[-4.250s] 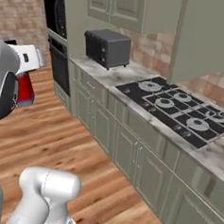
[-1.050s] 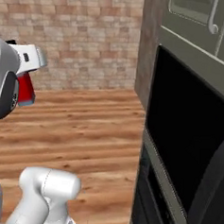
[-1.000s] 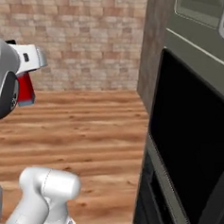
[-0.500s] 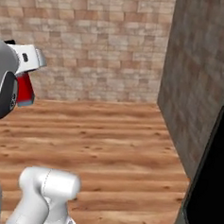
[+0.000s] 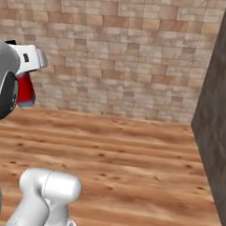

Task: There is a bowl on the dining counter. Grab a lemon wedge from the fridge and place it in the bowl. Then get the liquor bottle and glass cup from the cabinet and place them next to the bowl.

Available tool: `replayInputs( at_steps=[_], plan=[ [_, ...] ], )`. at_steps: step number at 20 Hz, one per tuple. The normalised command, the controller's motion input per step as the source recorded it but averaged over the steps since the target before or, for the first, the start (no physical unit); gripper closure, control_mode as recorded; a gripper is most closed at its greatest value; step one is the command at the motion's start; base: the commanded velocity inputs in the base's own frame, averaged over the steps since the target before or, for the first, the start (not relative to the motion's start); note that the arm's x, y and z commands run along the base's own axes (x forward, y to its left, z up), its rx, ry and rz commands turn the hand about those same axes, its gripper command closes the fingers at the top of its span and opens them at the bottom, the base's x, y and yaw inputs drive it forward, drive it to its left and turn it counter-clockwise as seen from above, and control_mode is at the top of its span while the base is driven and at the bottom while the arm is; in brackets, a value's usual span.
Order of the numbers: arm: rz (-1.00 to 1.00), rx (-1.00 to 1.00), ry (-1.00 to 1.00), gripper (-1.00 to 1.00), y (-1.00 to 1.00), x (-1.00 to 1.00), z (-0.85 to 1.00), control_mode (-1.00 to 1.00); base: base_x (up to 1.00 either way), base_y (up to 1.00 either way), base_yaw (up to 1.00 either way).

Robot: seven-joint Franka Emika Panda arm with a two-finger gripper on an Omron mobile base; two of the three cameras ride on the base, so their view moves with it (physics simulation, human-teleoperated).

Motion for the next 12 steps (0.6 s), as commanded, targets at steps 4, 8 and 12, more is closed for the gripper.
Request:
replayInputs(
  at_steps=[4,8,12],
  plan=[
    [0.00,0.00,0.00,1.00,0.00,0.00,0.00,1.00,1.00,0.12,0.46],
    [0.00,0.00,0.00,1.00,0.00,0.00,0.00,1.00,1.00,0.08,0.49],
    [0.00,0.00,0.00,1.00,0.00,0.00,0.00,1.00,1.00,0.14,0.51]
  ],
)
